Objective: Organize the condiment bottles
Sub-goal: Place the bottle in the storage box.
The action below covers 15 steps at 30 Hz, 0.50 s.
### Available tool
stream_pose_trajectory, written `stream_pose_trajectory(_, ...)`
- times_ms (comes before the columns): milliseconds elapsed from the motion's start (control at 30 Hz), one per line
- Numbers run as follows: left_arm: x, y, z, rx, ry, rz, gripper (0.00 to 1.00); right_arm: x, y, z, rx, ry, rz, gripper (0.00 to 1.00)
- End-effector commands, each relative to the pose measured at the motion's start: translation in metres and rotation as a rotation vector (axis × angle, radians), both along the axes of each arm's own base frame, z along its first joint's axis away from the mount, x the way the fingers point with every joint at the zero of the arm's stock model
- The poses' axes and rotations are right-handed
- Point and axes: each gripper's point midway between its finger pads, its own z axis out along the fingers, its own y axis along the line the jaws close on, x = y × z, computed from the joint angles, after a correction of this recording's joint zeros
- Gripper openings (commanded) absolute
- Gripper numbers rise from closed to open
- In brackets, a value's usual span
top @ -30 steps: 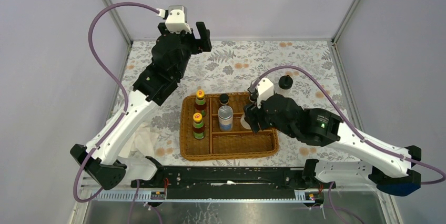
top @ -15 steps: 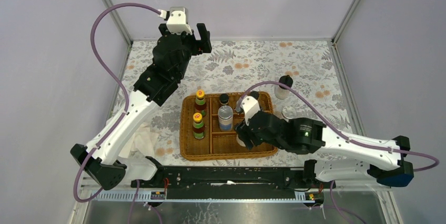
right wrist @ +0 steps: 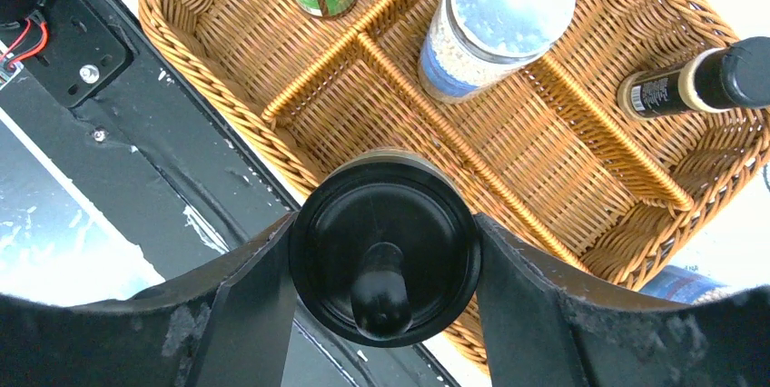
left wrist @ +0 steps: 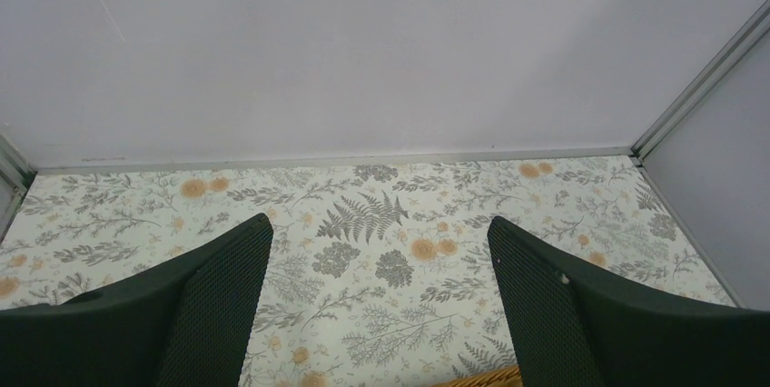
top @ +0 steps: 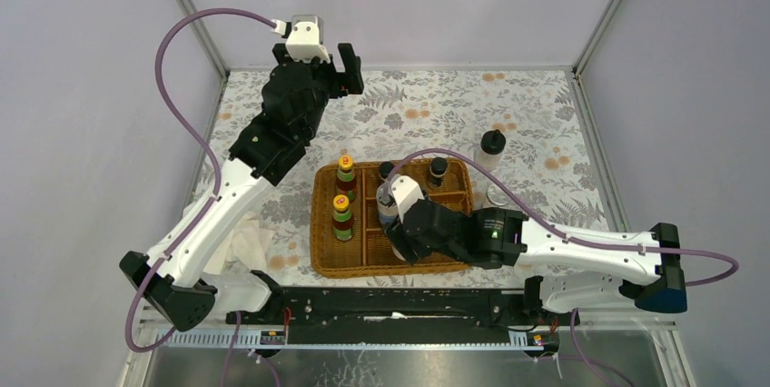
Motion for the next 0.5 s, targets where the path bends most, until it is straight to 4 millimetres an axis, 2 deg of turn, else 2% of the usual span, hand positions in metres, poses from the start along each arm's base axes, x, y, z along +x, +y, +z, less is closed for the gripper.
stream_pose_trajectory(0,-0.004,0.005,-0.002,0.015,0.001,-0.001,0.93,0.001,0.021,0.011,0.073,-0.027,0.025,0.00)
stream_pose_trajectory(467,-0.003,0.005,-0.007,0.022,0.004,-0.001,0.93,0.008,0.037,-0.008,0.029,-0.050,0.043,0.00)
